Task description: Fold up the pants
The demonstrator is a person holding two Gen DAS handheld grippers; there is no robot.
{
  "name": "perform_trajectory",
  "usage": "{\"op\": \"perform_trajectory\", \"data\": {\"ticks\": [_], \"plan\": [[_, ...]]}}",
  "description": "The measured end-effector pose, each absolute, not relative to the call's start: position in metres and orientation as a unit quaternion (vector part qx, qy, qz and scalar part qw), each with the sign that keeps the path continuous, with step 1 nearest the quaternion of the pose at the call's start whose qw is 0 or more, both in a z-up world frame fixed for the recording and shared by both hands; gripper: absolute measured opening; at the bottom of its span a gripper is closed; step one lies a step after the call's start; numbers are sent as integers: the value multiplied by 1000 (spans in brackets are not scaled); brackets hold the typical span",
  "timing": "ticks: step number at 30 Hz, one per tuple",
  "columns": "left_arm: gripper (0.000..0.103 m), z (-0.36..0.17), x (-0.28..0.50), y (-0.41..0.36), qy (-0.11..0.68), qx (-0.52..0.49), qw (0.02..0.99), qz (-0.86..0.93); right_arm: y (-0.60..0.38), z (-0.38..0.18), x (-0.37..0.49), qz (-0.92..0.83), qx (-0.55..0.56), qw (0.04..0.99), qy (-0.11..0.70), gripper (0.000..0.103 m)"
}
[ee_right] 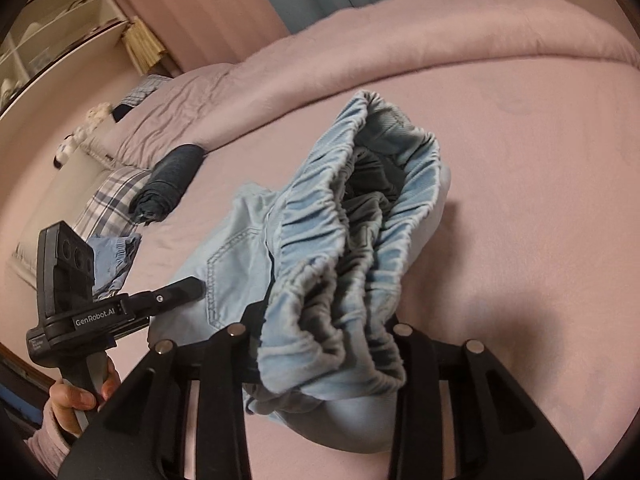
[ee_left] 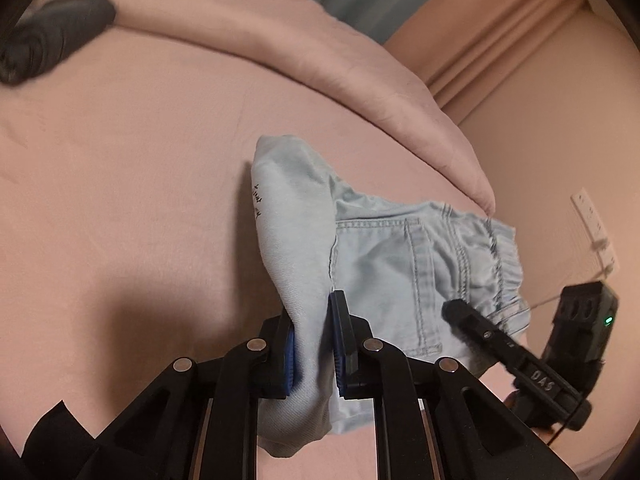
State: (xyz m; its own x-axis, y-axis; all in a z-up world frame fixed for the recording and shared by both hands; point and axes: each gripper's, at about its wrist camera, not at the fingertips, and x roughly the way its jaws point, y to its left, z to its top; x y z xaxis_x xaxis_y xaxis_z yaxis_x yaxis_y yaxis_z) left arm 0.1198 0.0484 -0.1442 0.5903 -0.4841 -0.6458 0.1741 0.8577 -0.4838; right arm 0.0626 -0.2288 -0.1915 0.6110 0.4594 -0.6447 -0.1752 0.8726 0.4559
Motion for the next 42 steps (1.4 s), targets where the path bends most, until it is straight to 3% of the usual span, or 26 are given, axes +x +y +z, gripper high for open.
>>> {"op": "perform_trajectory", "data": {"ticks": [17,42], "plan": [[12,-96,139,72,365,-153,904,-160,-193,-136,88,212,132,906,343,34],[12,-136,221,102,413,-118,897,-101,-131,-199,191,222,137,879,399,34]]}}
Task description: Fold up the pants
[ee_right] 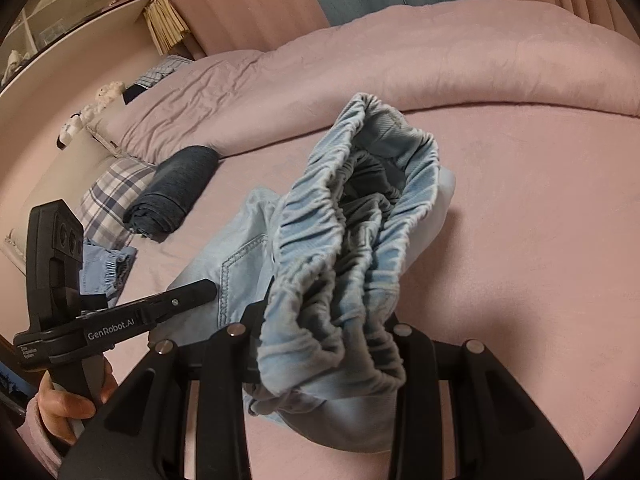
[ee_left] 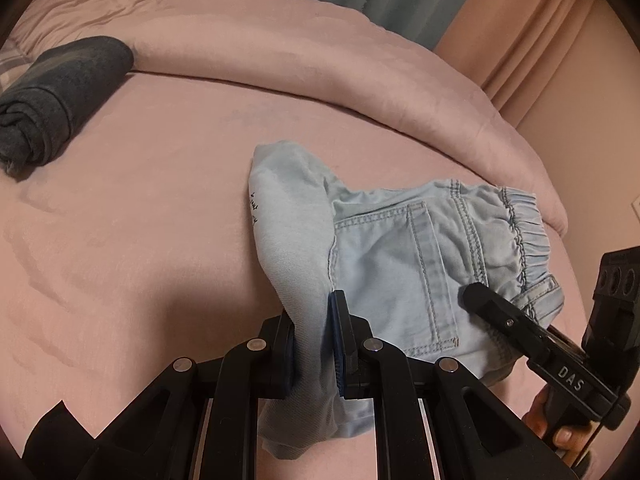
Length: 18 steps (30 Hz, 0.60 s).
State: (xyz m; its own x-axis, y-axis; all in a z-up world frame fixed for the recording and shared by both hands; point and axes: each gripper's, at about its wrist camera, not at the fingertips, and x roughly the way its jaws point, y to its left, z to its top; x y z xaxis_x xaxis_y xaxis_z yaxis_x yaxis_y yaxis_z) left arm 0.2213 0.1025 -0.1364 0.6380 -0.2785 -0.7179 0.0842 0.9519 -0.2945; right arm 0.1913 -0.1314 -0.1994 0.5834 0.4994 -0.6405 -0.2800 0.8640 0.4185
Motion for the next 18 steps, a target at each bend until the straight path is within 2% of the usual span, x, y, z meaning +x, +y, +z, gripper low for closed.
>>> {"op": "perform_trajectory", "data": {"ticks": [18], "plan": [[13,-159,232,116,432,-105,893,-65,-134,-233,204,182,138,865,446,38]]}}
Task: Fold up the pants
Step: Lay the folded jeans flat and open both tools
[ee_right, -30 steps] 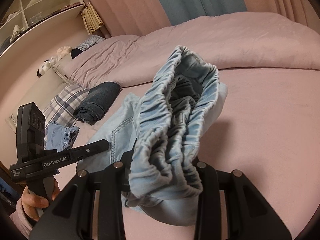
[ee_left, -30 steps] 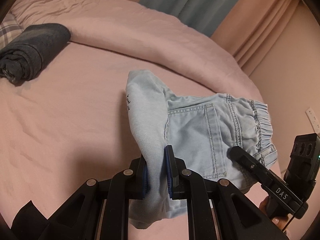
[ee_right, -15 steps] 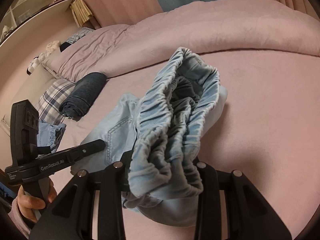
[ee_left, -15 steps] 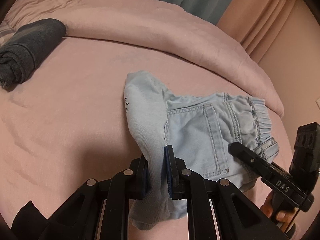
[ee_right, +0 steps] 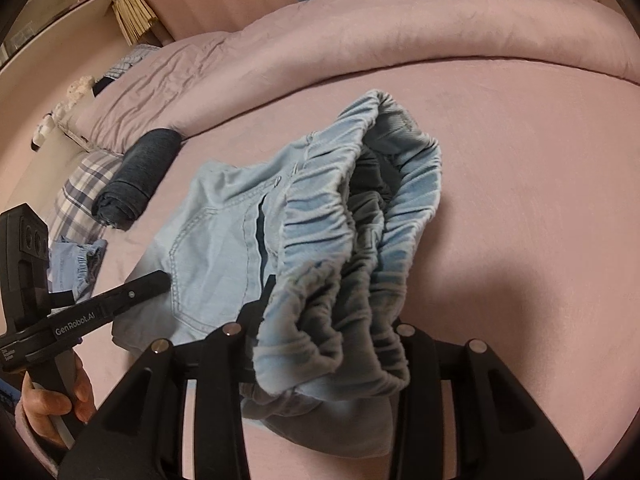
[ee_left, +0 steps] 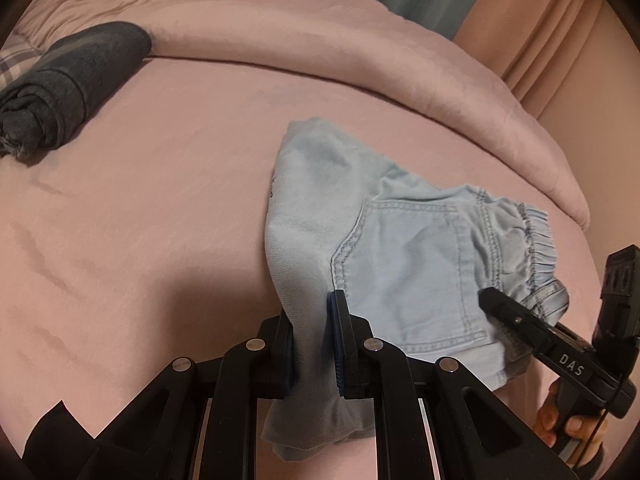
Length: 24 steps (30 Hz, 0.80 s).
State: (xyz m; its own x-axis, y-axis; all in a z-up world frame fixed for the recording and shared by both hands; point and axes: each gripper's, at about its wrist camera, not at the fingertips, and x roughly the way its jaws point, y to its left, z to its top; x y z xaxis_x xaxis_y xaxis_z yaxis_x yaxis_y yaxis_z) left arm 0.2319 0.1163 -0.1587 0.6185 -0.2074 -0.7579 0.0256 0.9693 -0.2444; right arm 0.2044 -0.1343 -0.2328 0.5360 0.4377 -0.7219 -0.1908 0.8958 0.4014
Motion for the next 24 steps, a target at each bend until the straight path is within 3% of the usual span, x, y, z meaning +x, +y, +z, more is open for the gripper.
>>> {"op": "perform_trajectory", "data": {"ticks": [4,6,7,9,11,16,19,21,24], "plan": [[24,-158,230,115,431,-92,896,-50,-132,-232,206,161,113,869,454,52],[44,-155,227,113,431,-74,899,-32,-133,-228,204,144,99,874,454,62],[48,-153,224,114,429,-72,900,-24,-134,-224,202,130,87,879,451,67],[69,-146,216,118,414,-73,907,-12,-137,-214,196,106,68,889,440,70],[80,-138,208,116,390,-62,919,-5,-140,-199,186,77,41,907,411,73],[80,-131,201,97,349,-23,937,-8,-125,-163,165,49,-36,947,316,72],[80,-139,209,92,366,-24,930,-29,-121,-153,160,19,-62,958,278,75],[80,-155,219,88,406,-11,913,-29,-122,-155,166,67,-49,952,296,75],[80,-176,231,91,460,-30,887,-31,-115,-183,190,132,-34,908,396,74]]}}
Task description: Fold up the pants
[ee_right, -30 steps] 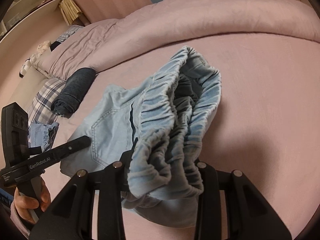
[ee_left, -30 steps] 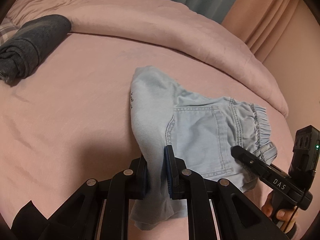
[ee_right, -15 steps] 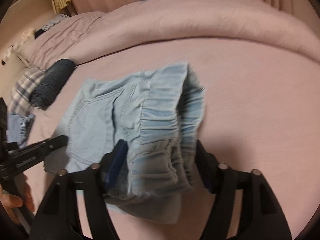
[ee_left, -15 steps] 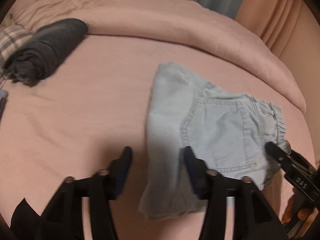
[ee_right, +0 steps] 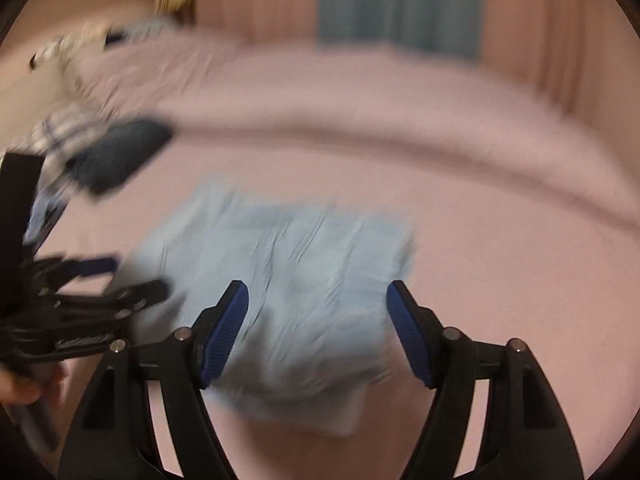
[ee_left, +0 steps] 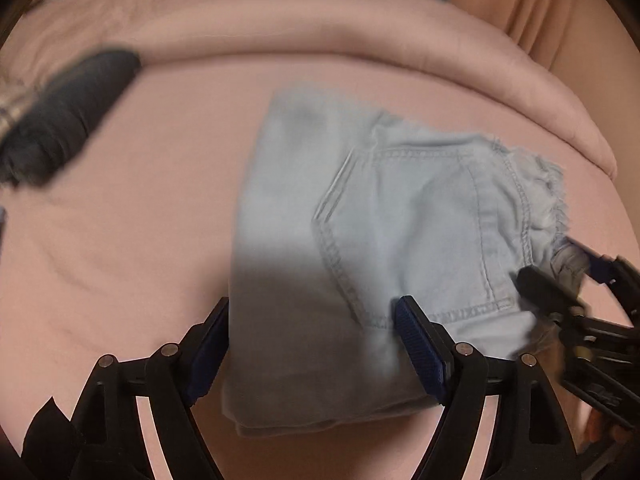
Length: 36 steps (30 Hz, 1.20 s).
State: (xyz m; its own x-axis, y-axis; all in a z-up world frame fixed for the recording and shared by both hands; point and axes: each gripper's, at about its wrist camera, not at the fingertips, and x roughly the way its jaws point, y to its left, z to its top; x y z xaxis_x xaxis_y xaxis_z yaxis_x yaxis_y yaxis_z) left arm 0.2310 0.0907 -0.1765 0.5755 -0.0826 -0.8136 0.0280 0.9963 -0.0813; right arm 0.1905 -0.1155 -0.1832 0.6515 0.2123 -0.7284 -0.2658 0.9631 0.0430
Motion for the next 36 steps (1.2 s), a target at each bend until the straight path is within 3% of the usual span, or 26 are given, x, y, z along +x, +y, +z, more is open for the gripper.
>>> {"op": "perform_trajectory", "data": {"ticks": [2,4,9,12,18,36], "plan": [[80,-171,228,98,464,-54,884,-30,-117,-210,207,107,-53,884,453,72],[80,-159,219,99,451,-50,891,-27,-124,-208,209,111,-33,882,457,71],[81,-97,177,93,381,-9,924,-14,-131,-149,189,125,-31,901,414,73],[97,-62,150,88,358,-5,934,-3,-126,-109,169,129,-48,912,386,82],[102,-16,104,93,350,-53,935,3,-125,-52,112,119,-59,925,355,103],[102,20,61,88,345,-37,937,37,-119,0,61,115,-54,924,360,103]]}}
